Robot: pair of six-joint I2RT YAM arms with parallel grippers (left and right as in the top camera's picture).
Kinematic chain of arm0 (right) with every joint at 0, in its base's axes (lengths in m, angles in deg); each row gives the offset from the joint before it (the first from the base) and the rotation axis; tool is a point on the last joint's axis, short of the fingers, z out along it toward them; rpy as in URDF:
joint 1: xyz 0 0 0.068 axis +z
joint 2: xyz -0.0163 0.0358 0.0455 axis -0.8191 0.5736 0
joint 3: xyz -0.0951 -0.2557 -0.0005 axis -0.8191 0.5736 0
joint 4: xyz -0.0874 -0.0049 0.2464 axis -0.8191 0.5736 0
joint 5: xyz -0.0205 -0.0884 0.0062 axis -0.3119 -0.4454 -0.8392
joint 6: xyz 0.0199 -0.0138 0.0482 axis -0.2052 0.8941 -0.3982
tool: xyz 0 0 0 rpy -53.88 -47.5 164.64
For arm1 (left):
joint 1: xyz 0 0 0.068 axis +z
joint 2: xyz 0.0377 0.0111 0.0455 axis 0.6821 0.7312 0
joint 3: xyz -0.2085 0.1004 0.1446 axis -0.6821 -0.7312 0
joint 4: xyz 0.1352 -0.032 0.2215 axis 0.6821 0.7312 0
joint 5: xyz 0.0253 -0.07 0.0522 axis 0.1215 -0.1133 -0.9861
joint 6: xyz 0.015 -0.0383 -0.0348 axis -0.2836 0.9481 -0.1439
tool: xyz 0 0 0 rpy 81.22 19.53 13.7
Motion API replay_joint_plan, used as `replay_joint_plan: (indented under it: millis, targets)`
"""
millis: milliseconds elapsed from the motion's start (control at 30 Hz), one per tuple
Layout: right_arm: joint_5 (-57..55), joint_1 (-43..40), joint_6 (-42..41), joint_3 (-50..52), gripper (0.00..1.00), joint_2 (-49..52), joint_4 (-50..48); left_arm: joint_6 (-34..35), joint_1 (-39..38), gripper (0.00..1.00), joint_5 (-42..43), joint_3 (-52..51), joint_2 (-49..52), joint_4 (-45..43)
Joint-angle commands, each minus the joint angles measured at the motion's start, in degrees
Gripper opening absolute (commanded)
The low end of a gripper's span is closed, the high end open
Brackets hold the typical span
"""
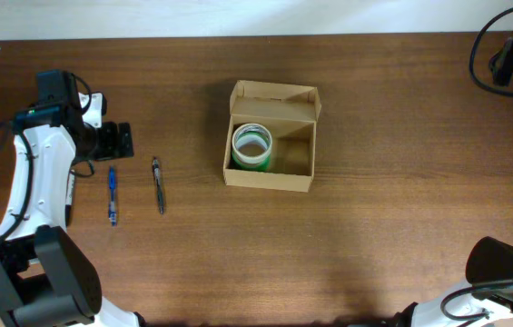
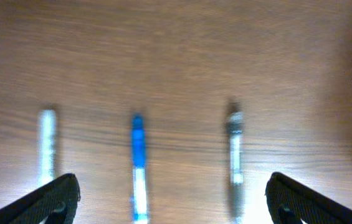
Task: Pack container
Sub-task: 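Lower the left gripper over the black marker, then grasp the black marker and carry it into the box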
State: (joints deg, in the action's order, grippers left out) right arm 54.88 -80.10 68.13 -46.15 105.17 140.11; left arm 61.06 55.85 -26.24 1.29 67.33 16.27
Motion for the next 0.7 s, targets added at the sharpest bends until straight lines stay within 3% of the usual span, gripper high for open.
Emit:
replay_joint_plan:
  millis: [0, 67, 100, 167, 233, 433, 667]
  targets:
    - [0.9, 0.0, -0.4, -0.2, 0.99, 0.1, -0.1, -11.2, 1.9, 0.96, -6.6, 0.6, 0.4, 0.7]
    - [0.9, 0.0, -0.4, -0.2, 0.99, 0.1, -0.1, -15.1, 3.8, 0.96, -6.3, 0.6, 0.4, 0.8]
    - [0.9, -0.1, -0.4, -0.2, 0.99, 0.1, -0.1, -16.9, 4.7, 0.91, -6.4, 0.6, 0.4, 0.5]
    - [0.9, 0.0, -0.4, -0.2, 0.99, 0.1, -0.1, -22.0, 6.8, 0.71, -7.5, 0.5, 0.6, 0.0]
    - [0.9, 0.0, -0.4, -0.2, 0.99, 0.1, -0.1, -22.6, 9.5, 0.67, -9.4, 0.5, 0.7, -0.7]
    - [0.9, 0.0, -0.4, -0.2, 0.99, 0.1, -0.1, -17.9, 16.5, 0.73, -2.6, 0.0, 1.0, -0.6]
    - [0.9, 0.0, -0.4, -0.2, 0.99, 0.1, -0.1, -16.8, 17.0, 0.79, -2.4, -3.5, 4.9, -2.8]
